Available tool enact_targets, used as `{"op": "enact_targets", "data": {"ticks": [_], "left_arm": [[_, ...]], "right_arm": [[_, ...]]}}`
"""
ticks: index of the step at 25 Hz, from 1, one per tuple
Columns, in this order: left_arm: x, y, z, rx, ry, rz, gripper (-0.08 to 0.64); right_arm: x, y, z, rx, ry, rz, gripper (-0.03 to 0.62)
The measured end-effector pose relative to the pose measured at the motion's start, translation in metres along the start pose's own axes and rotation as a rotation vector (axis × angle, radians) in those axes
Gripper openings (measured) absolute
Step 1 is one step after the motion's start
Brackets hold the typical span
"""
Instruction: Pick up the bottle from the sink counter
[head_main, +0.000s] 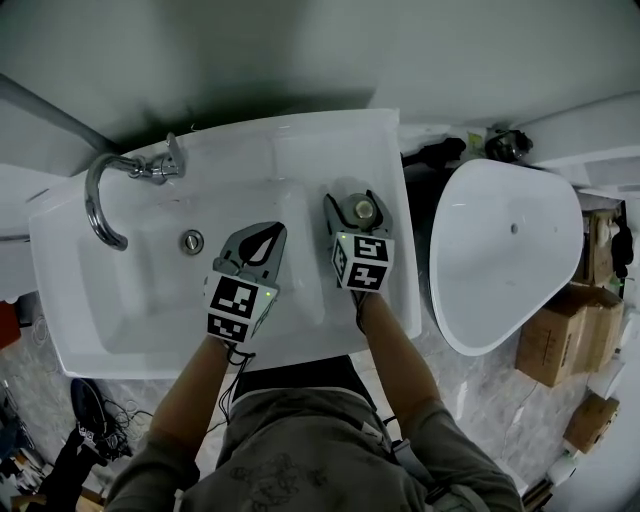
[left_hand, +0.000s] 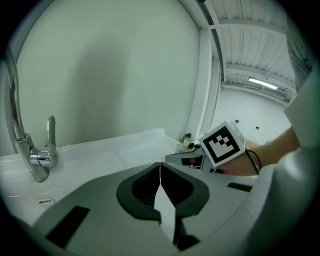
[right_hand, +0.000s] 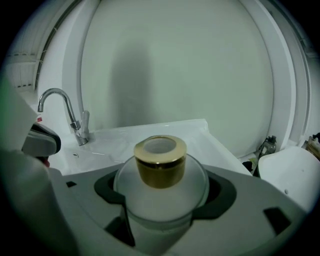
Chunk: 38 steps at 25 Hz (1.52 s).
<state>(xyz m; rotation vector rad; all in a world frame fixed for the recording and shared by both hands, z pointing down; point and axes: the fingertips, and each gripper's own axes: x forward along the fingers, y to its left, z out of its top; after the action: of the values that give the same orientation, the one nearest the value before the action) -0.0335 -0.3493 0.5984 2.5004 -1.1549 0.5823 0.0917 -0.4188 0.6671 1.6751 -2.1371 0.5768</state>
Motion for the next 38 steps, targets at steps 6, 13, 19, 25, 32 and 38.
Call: {"op": "enact_targets", "data": {"ticks": [6,13,19,25,32,38], "left_arm": [[-0.024,-0.001,0.018,0.018,-0.031,0.017,0.018],[-0.05,-0.01,0.063,0.039,-0.097,0.025,0.018],[-0.076,-0.025,0.12,0.09,-0.184,0.012,0.018],[-0.101,-0.04,0.169,0.154,-0.255,0.011,0.018],[-0.141,-0.047,0.22,0.234,-0.329,0.027,0.018],[-0.176,-0.056,0.245,0.265,-0.388,0.028,0.018]], "right_arm": [[-0.026,0.007,0.016,0.023,-0.002,0.024,0.322],[-0.076,0.017,0.07,0.01,-0.043,0.074,0.322],[-0.122,0.035,0.134,-0.029,-0.111,0.124,0.322],[-0.162,0.049,0.186,-0.115,-0.175,0.151,0.323],[-0.217,0.067,0.241,-0.152,-0.269,0.18,0.324],[-0.263,0.085,0.273,-0.18,-0.349,0.221,0.324]]}}
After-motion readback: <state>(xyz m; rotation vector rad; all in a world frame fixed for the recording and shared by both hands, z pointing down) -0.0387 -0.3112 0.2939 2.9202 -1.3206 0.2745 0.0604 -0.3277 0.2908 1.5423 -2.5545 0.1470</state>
